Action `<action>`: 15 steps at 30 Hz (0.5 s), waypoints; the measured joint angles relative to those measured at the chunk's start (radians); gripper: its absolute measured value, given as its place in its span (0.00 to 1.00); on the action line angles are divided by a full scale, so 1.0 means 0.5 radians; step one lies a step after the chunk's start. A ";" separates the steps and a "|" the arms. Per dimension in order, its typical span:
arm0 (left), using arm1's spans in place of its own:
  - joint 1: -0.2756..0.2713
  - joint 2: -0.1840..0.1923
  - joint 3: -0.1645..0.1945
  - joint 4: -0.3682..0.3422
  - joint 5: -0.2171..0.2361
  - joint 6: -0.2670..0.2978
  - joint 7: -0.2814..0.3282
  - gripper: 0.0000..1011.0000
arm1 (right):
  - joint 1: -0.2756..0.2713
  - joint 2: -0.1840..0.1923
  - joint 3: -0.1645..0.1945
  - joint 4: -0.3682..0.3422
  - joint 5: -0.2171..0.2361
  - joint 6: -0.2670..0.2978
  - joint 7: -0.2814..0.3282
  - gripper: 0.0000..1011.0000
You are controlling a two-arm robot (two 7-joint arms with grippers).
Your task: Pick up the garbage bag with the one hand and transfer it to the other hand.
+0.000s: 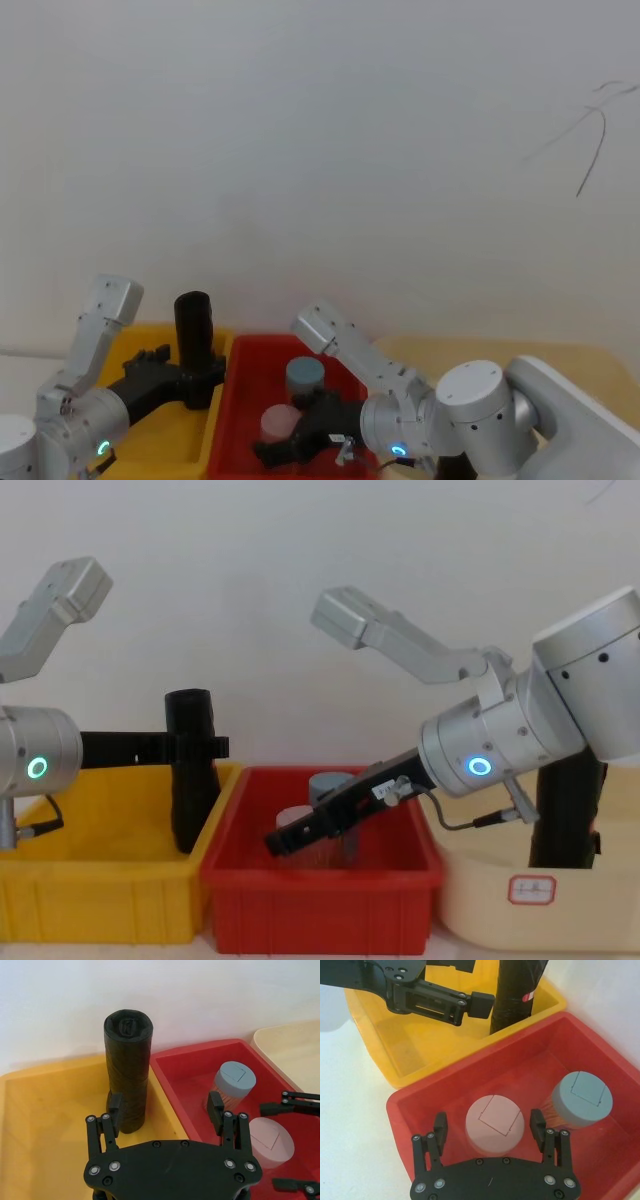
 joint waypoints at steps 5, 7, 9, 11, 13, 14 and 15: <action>0.000 0.000 0.000 0.000 0.000 0.000 0.000 0.99 | 0.012 -0.023 -0.006 0.046 -0.010 -0.016 0.013 0.97; 0.000 0.000 0.000 0.000 0.000 0.000 0.000 0.99 | 0.016 -0.030 -0.008 0.059 -0.012 -0.020 0.016 0.93; 0.000 0.000 0.000 0.000 0.000 0.000 0.000 0.99 | 0.019 -0.035 -0.009 0.066 -0.013 -0.022 0.019 0.89; 0.000 0.000 0.000 0.000 0.000 0.000 0.000 0.99 | 0.021 -0.040 -0.010 0.076 -0.016 -0.027 0.022 0.84; 0.000 0.000 0.000 0.000 0.000 0.000 0.000 0.99 | 0.024 -0.044 -0.011 0.085 -0.017 -0.030 0.025 0.81; 0.000 0.000 0.000 0.000 0.000 0.000 0.000 0.99 | 0.024 -0.045 -0.012 0.088 -0.018 -0.031 0.025 0.77; 0.000 0.000 0.000 0.000 0.000 0.000 0.000 0.99 | 0.025 -0.046 -0.012 0.089 -0.018 -0.032 0.026 0.76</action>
